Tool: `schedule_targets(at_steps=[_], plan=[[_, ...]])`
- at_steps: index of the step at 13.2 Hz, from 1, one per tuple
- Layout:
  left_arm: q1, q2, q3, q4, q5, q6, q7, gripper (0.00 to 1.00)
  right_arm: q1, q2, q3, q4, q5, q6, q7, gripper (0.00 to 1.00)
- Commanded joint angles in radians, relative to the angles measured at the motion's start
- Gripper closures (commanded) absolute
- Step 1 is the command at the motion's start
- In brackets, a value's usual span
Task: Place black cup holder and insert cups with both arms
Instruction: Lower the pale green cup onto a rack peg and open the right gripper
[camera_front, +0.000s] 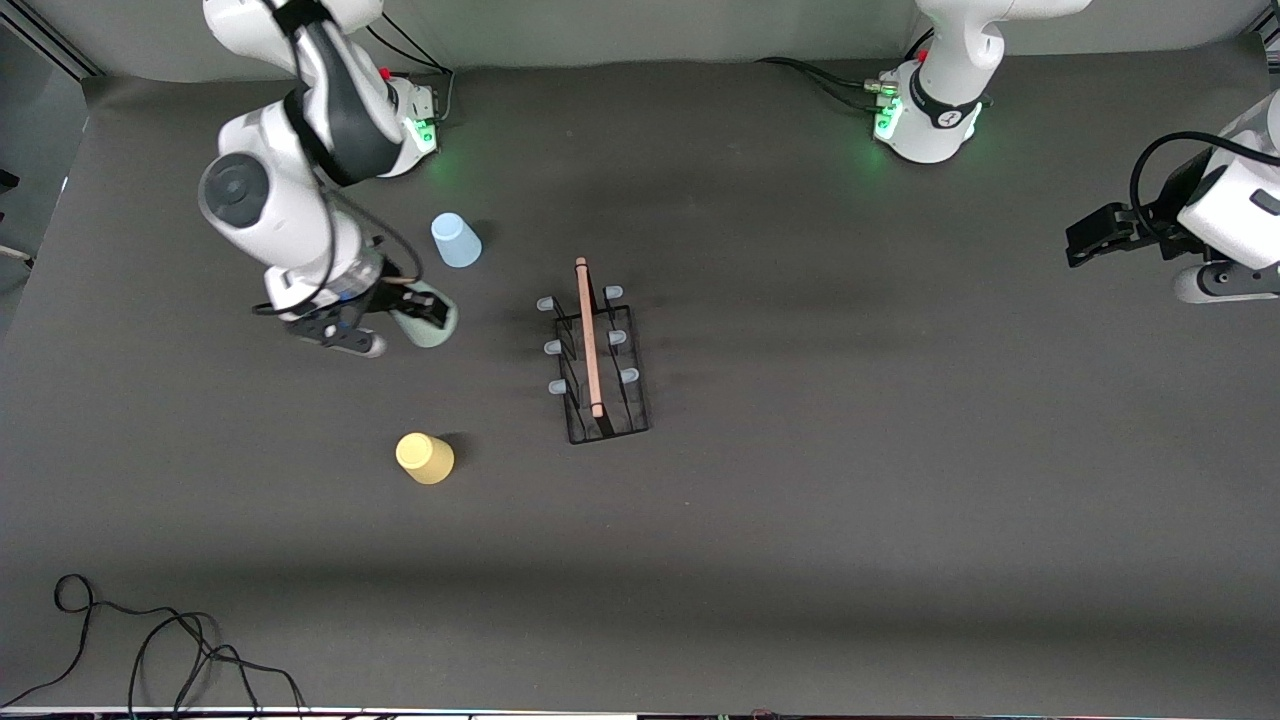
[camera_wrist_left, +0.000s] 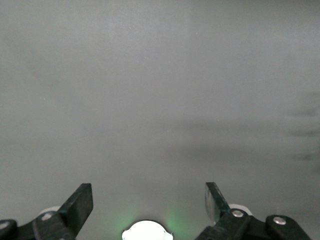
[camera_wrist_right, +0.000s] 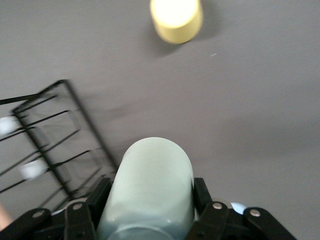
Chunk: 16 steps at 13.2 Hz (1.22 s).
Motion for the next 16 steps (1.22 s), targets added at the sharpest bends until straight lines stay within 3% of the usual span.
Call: schedule_targets(at_steps=[1,7,16], plan=[[0.022,-0.030,0.000,-0.027,-0.024,-0.003,0.010,0.00,0.076,0.113,-0.001,0.117,0.020,-0.002,0.148,1.00],[0.022,-0.030,0.000,-0.026,-0.023,0.006,0.041,0.00,0.179,0.196,-0.003,0.122,0.020,0.104,0.276,1.00],[0.021,-0.029,-0.003,-0.031,-0.003,0.012,0.041,0.00,0.202,0.189,-0.001,0.160,0.021,0.057,0.322,1.00]])
